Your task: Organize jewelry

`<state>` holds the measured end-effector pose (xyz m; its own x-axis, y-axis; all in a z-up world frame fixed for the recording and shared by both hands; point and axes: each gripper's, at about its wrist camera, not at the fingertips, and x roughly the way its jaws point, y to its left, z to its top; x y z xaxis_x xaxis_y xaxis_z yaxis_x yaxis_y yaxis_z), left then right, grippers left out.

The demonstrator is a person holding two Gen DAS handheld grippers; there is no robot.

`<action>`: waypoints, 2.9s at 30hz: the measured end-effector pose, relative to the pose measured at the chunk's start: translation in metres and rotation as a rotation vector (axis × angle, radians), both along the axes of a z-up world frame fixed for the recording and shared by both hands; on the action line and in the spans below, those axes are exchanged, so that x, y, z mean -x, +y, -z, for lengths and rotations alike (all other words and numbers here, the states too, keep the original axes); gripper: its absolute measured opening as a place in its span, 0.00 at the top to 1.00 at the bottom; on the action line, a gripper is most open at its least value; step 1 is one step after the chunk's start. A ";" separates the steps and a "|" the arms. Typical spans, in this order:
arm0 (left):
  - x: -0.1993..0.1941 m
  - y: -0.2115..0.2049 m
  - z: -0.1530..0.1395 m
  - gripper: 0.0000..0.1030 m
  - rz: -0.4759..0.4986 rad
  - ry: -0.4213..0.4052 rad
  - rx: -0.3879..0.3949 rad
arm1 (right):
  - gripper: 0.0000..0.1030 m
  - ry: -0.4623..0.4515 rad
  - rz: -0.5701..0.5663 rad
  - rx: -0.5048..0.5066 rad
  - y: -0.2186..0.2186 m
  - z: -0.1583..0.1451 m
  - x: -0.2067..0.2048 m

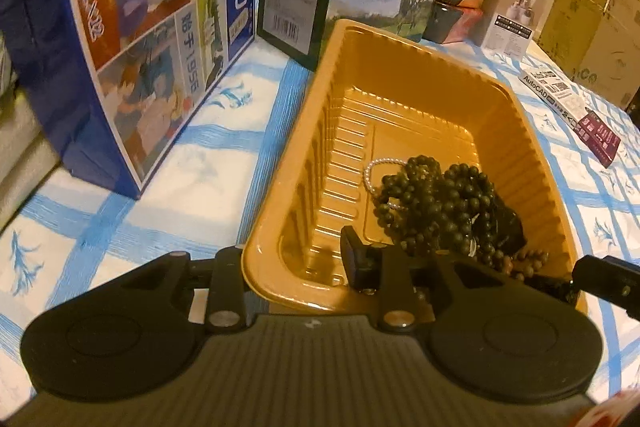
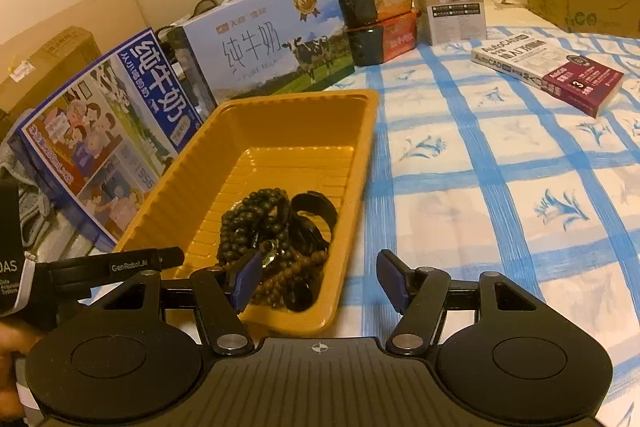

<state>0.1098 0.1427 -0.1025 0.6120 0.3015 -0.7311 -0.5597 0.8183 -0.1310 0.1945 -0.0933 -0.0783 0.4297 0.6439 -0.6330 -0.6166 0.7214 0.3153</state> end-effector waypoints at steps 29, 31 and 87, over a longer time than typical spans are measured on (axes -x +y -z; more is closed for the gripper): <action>0.086 -0.082 -0.052 0.17 0.326 -0.042 -0.285 | 0.29 -0.055 0.118 0.101 -0.043 -0.017 0.064; 0.090 -0.095 -0.056 0.15 0.353 -0.053 -0.283 | 0.29 -0.071 0.131 0.109 -0.050 -0.021 0.073; 0.133 -0.167 -0.098 0.12 0.499 -0.059 -0.131 | 0.29 -0.014 0.270 0.052 -0.147 -0.063 0.168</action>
<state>-0.0228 -0.0247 -0.0044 0.7436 0.0491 -0.6668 -0.0917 0.9954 -0.0289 0.0267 -0.2405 -0.0154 0.5902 0.4716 -0.6552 -0.4039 0.8752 0.2661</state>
